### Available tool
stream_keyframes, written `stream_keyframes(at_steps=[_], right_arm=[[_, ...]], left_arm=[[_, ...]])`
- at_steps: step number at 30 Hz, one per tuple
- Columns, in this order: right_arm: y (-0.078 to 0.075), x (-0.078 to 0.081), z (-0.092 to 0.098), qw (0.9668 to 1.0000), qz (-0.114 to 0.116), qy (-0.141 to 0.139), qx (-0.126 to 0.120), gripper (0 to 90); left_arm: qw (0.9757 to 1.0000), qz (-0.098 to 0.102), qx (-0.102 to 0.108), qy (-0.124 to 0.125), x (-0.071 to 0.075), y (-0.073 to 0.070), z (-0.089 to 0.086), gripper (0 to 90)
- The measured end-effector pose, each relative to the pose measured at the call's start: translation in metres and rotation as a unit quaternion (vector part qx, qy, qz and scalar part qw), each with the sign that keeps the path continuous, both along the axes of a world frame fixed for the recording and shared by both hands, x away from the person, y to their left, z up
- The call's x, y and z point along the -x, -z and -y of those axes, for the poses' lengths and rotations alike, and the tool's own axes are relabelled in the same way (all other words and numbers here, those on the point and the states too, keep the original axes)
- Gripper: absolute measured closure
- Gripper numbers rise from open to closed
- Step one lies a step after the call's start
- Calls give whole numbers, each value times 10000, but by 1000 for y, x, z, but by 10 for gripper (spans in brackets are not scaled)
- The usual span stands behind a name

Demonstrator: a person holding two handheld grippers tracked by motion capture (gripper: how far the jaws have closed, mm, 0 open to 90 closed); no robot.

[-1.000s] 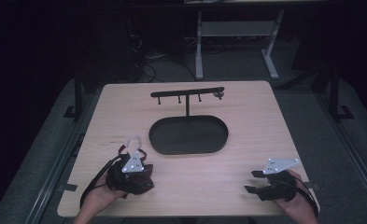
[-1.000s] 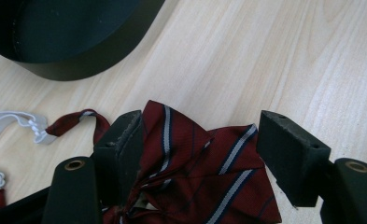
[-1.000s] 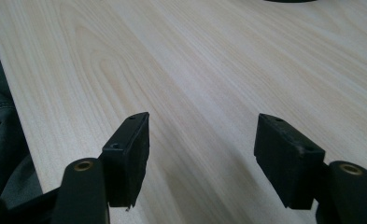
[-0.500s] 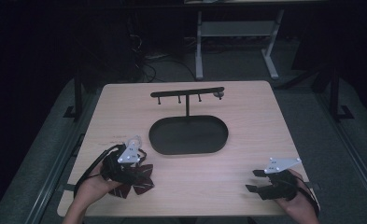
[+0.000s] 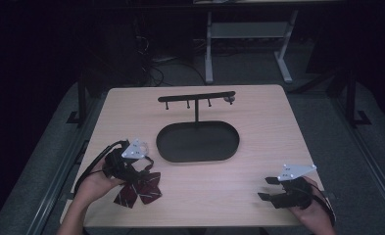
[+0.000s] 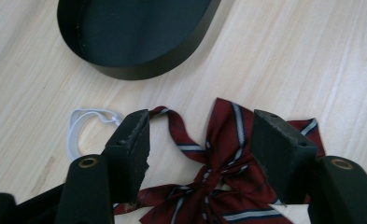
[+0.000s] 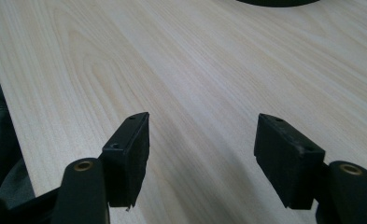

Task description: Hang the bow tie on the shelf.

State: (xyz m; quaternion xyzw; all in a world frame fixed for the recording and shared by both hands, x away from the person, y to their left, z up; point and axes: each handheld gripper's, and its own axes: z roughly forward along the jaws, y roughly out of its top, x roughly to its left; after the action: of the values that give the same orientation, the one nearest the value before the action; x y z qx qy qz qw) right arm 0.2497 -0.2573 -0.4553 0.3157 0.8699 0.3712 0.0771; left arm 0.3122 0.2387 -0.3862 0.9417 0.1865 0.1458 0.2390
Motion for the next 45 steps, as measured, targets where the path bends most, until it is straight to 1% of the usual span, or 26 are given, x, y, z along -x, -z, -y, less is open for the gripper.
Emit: stream_keyframes(at_steps=[4, 6, 10, 15, 18, 21, 23, 24, 25, 26, 27, 30, 36, 38, 41, 45], right_arm=[[0, 0, -1, 10000, 10, -24, 22, 353], [0, 0, -1, 10000, 0, -21, 17, 353], [0, 0, -2, 10000, 19, -44, 23, 353], [0, -1, -4, 10000, 46, -79, 35, 353], [0, -1, -4, 9999, 38, -91, 50, 353], [0, -1, -3, 10000, 31, -71, 31, 353], [0, -1, -2, 10000, 44, -65, 18, 353], [0, -1, -2, 10000, 48, -63, 17, 353], [0, -1, -3, 10000, 59, -70, 11, 353], [0, -1, -4, 10000, 38, -63, 9, 353], [0, -1, -4, 10000, 30, -73, 23, 353], [0, -1, -5, 9999, 37, -101, 41, 353], [0, -1, -5, 9999, 62, -120, 32, 353], [0, -1, -5, 9999, 62, -121, 38, 353], [0, -1, -5, 9999, 54, -111, 52, 353], [0, 0, -5, 9999, 63, -105, 48, 353]], left_arm=[[10000, -49, -6, -49, -7, 0, -5, 395], [9999, -99, -35, -51, -11, -1, -8, 424], [9998, -129, -72, -134, -19, -1, -14, 430], [9996, -167, -54, -234, -27, 0, -20, 434], [9992, -218, -17, -322, -33, 2, -23, 435], [9990, -259, -71, -355, -39, 4, -25, 434], [9986, -324, -25, -418, -42, 6, -26, 436], [9987, -305, -59, -400, -45, 7, -27, 438], [9984, -363, -71, -438, -46, 8, -28, 442], [9982, -378, -32, -475, -47, 9, -29, 447], [9981, -403, -73, -464, -49, 10, -30, 451], [9975, -460, -74, -532, -54, 13, -33, 465], [9964, -517, -21, -676, -65, 18, -41, 495], [9955, -603, -35, -729, -69, 21, -43, 499], [9942, -739, -143, -772, -75, 27, -46, 514], [9933, -817, -129, -803, -80, 31, -47, 538]])
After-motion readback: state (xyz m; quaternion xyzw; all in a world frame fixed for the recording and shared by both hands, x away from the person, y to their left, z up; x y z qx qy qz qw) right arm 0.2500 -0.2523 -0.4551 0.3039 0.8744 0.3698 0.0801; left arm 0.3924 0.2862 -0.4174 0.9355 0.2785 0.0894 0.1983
